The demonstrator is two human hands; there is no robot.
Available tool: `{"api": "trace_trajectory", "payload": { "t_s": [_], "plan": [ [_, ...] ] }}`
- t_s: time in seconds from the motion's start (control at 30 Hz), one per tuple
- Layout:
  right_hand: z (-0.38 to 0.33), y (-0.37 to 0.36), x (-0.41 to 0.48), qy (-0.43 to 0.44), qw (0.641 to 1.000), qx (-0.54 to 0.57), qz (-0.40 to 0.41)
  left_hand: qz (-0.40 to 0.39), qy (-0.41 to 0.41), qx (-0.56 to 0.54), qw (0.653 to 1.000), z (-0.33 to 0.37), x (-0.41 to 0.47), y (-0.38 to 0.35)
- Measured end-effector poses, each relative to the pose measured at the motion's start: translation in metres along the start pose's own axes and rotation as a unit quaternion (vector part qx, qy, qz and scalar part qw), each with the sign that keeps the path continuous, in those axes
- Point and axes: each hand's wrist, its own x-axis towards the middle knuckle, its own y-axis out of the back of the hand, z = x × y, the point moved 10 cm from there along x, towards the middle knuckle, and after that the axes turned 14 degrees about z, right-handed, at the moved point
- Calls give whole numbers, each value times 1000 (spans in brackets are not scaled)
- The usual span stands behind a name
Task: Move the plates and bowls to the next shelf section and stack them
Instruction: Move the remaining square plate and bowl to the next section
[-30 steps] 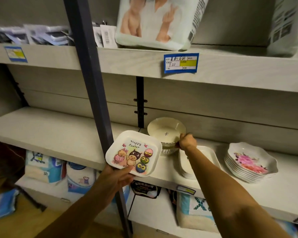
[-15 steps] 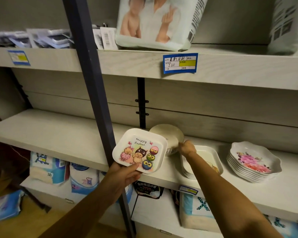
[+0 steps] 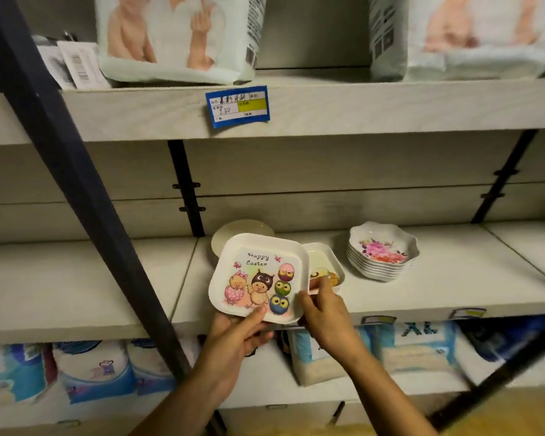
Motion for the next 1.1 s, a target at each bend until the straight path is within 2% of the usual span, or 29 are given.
{"api": "trace_trajectory", "payload": {
  "t_s": [0.1, 0.17, 0.33, 0.57, 0.83, 1.1],
  "plan": [
    [15, 26, 0, 10, 999, -31, 44, -48, 20, 20, 998, -13, -7, -23],
    [30, 42, 4, -2, 998, -49, 42, -57, 41, 44, 997, -23, -8, -31],
    [65, 82, 38, 2, 993, -108, 38, -7, 73, 108, 991, -40, 2, -32],
    [82, 86, 103, 56, 985, -165, 21, 96, 16, 116, 988, -34, 27, -28],
    [95, 53, 146, 56, 978, -203, 4, 142, 13, 94, 985, -29, 36, -27],
    [99, 37, 156, 69, 963, -261, 0, 151, 10, 111, 982, -27, 50, -14]
  ]
}}
